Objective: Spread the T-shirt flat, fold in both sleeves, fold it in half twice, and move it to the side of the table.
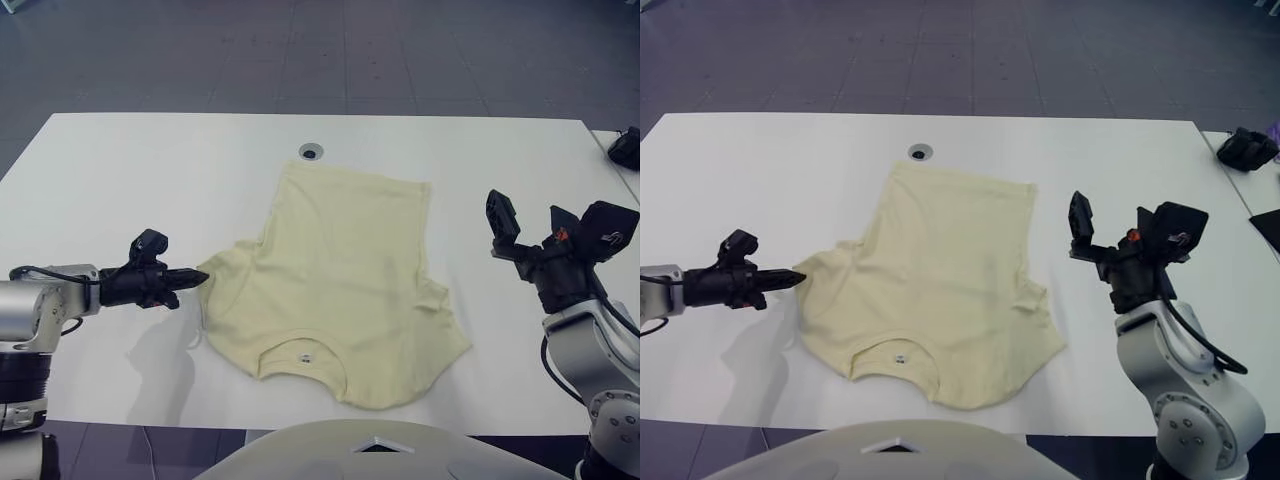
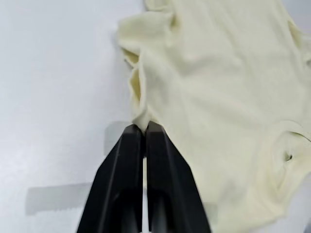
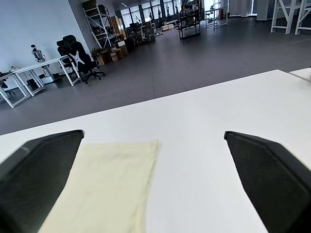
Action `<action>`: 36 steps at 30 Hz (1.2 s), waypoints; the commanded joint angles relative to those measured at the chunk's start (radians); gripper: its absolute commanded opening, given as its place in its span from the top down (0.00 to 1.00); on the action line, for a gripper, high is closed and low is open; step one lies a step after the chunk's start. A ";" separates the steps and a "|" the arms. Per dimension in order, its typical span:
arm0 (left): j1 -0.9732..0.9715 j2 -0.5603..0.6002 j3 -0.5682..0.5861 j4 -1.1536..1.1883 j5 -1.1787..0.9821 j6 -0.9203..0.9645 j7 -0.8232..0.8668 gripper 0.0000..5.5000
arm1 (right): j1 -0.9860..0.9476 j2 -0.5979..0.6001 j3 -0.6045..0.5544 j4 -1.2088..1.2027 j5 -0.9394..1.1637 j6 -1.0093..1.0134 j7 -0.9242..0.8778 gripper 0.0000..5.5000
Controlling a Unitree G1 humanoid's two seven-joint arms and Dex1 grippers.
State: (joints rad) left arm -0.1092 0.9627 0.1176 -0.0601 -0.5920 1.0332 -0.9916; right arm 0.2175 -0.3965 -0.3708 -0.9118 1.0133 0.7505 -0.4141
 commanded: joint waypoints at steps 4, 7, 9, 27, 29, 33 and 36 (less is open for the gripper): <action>-0.107 0.066 -0.055 -0.102 -0.029 0.010 -0.098 1.00 | 0.016 0.026 0.034 -0.020 -0.025 -0.015 -0.017 0.02; -0.117 0.047 -0.088 -0.177 -0.052 0.033 -0.101 1.00 | 0.012 0.031 0.042 -0.017 -0.032 -0.020 -0.016 0.02; -0.120 0.025 -0.117 -0.208 -0.062 0.040 -0.093 1.00 | 0.004 0.034 0.048 -0.012 -0.037 -0.021 -0.014 0.02; -0.096 -0.137 -0.281 -0.318 -0.060 0.101 0.062 0.76 | -0.039 0.012 0.054 0.029 -0.026 0.014 -0.006 0.02; -0.097 -0.152 -0.262 -0.323 -0.073 0.120 0.086 0.72 | -0.022 0.002 0.046 0.032 -0.024 0.031 -0.011 0.02; -0.091 -0.179 -0.184 -0.340 -0.117 0.158 0.134 0.58 | 0.071 -0.017 0.010 0.012 0.012 0.077 -0.024 0.02; -0.087 -0.246 -0.037 -0.315 -0.129 0.171 0.253 0.49 | 0.168 -0.040 -0.019 -0.017 0.072 0.114 -0.024 0.02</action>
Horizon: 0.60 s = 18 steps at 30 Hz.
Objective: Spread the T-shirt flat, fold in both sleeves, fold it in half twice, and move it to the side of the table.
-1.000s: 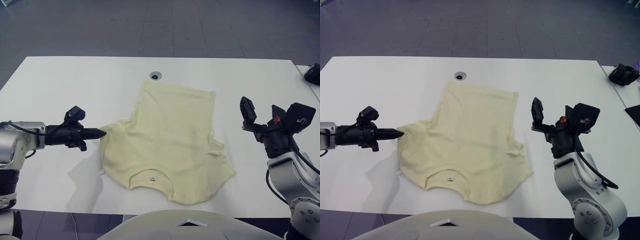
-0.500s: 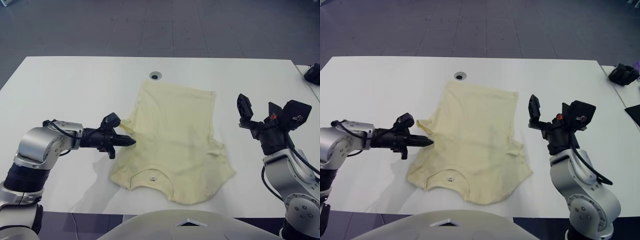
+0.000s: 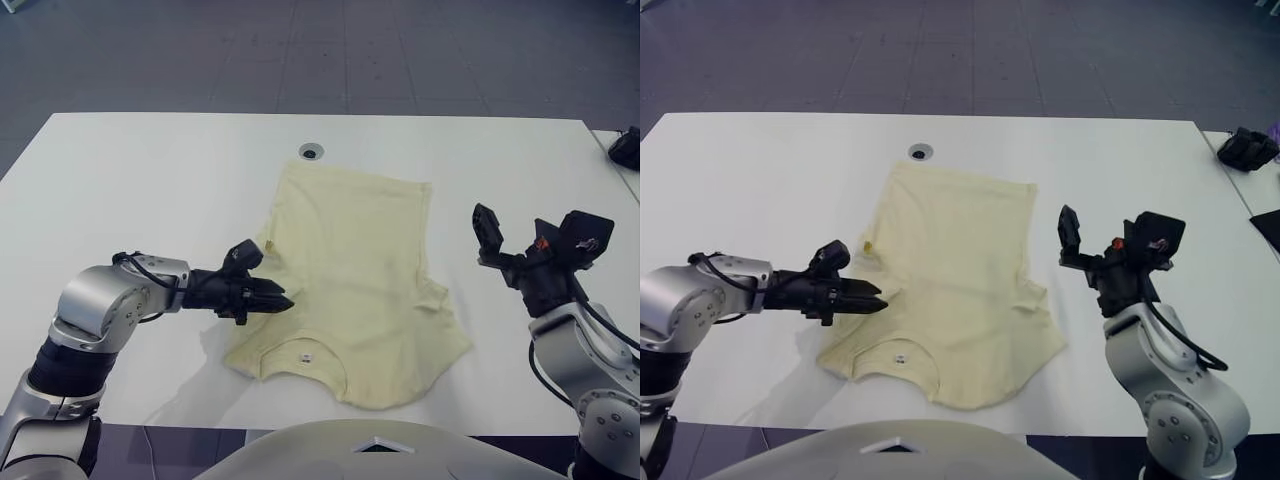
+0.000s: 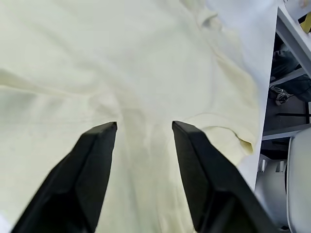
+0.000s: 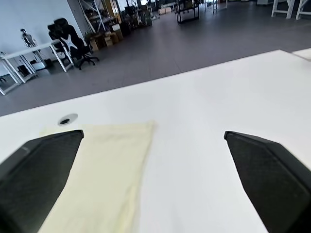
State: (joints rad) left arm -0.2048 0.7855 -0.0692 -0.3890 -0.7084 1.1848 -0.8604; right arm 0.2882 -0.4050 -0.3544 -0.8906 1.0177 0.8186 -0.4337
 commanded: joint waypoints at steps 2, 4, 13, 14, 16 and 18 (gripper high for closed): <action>0.006 -0.153 0.291 0.042 0.023 0.008 0.281 0.43 | 0.168 -0.064 -0.054 -0.063 0.129 0.071 0.003 0.02; 0.025 -0.211 0.399 -0.005 0.037 0.001 0.398 0.37 | 0.235 -0.099 -0.070 -0.074 0.191 0.093 0.011 0.02; 0.048 -0.300 0.521 -0.127 0.044 0.049 0.609 0.10 | 0.457 -0.198 -0.040 -0.036 0.389 0.114 -0.006 0.02; 0.047 -0.300 0.518 -0.129 0.042 0.052 0.614 0.07 | 0.465 -0.196 -0.026 -0.027 0.403 0.108 -0.013 0.02; 0.046 -0.300 0.512 -0.135 0.039 0.058 0.623 0.02 | 0.458 -0.197 0.005 -0.009 0.414 0.099 -0.018 0.08; 0.032 -0.290 0.495 -0.123 0.040 0.058 0.620 0.02 | 0.454 -0.185 0.037 -0.003 0.404 0.087 -0.027 0.14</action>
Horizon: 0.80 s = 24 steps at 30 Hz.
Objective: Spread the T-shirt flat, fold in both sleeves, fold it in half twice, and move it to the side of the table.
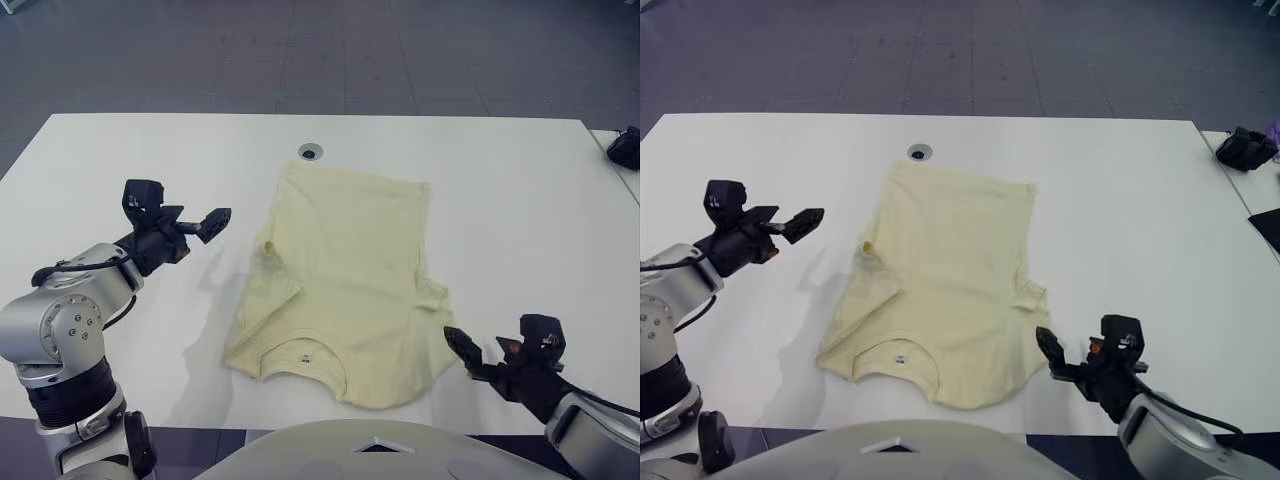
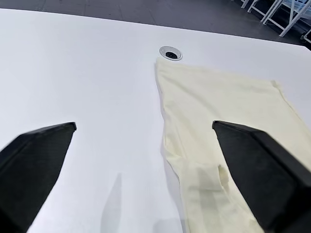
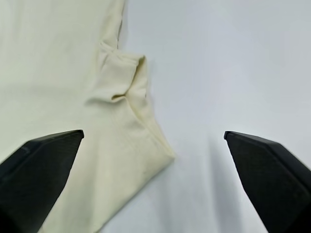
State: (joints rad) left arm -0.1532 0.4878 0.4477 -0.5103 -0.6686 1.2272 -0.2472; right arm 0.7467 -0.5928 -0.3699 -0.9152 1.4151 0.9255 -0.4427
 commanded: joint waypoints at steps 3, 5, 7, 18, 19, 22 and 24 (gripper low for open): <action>-0.040 0.020 -0.045 0.017 0.003 0.014 -0.001 0.02 | 0.002 0.012 0.088 0.022 -0.002 -0.039 -0.031 0.22; -0.037 0.020 -0.046 0.013 0.003 0.016 0.001 0.02 | -0.006 0.002 0.103 0.029 0.000 -0.047 -0.032 0.28; -0.026 0.017 -0.046 0.006 0.001 0.018 0.002 0.02 | -0.017 -0.008 0.114 0.036 0.003 -0.054 -0.034 0.35; -0.024 0.009 -0.088 0.020 0.003 0.002 -0.010 0.02 | -0.013 0.011 0.167 0.046 -0.046 -0.107 -0.046 0.67; -0.023 0.009 -0.090 0.022 0.003 0.001 -0.011 0.02 | -0.018 0.014 0.172 0.051 -0.052 -0.111 -0.046 0.71; -0.022 0.016 -0.098 0.032 0.007 -0.008 -0.019 0.02 | -0.027 0.022 0.188 0.058 -0.073 -0.121 -0.043 0.81; -0.026 0.020 -0.101 0.039 0.010 -0.013 -0.023 0.02 | -0.028 0.026 0.195 0.061 -0.084 -0.125 -0.040 0.87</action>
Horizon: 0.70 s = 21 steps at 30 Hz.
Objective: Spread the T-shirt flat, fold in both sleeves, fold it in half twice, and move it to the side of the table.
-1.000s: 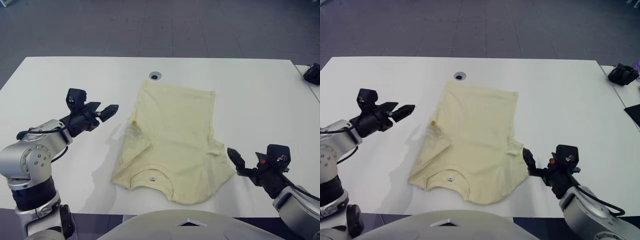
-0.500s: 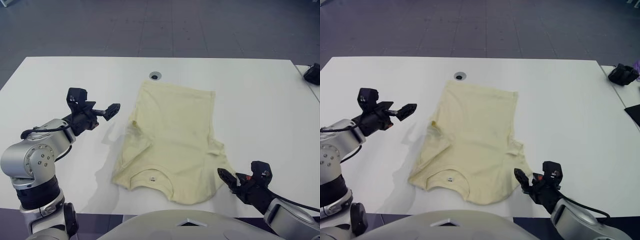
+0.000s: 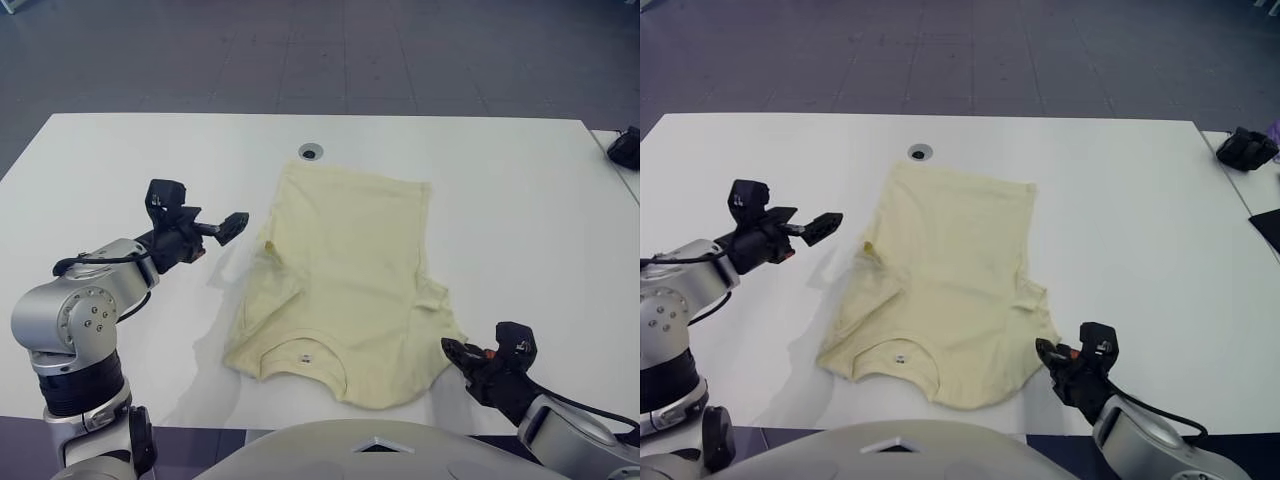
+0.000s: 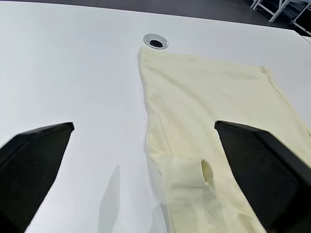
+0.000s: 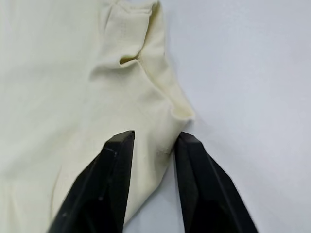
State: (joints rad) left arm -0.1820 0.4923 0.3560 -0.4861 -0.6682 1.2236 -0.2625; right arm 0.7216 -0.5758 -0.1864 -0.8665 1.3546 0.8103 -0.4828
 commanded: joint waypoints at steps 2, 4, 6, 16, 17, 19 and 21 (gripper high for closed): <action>0.001 0.018 -0.014 0.019 0.012 -0.013 -0.012 0.02 | -0.001 0.012 0.014 0.015 -0.032 -0.014 0.004 0.93; 0.002 0.018 -0.016 0.019 0.014 -0.014 -0.013 0.02 | -0.002 0.012 0.013 0.017 -0.039 -0.015 0.008 0.98; 0.003 0.016 -0.017 0.018 0.016 -0.015 -0.013 0.02 | -0.004 0.010 0.010 0.021 -0.044 -0.017 0.013 1.00; 0.008 0.004 -0.022 0.015 0.023 -0.019 -0.009 0.02 | -0.168 -0.030 -0.079 0.110 -0.048 -0.026 0.011 1.00; 0.008 0.005 -0.021 0.015 0.023 -0.019 -0.009 0.02 | -0.182 -0.038 -0.090 0.106 -0.037 -0.023 0.007 1.00; 0.005 0.008 -0.023 0.021 0.024 -0.020 -0.012 0.02 | -0.193 -0.047 -0.099 0.082 -0.011 -0.016 -0.006 1.00; 0.006 0.010 -0.023 0.023 0.024 -0.020 -0.013 0.02 | -0.196 -0.061 -0.092 0.036 0.023 -0.011 -0.023 1.00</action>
State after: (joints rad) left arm -0.1795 0.4921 0.3378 -0.4710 -0.6513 1.2044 -0.2733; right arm 0.5271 -0.6157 -0.2774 -0.7792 1.3373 0.7865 -0.4856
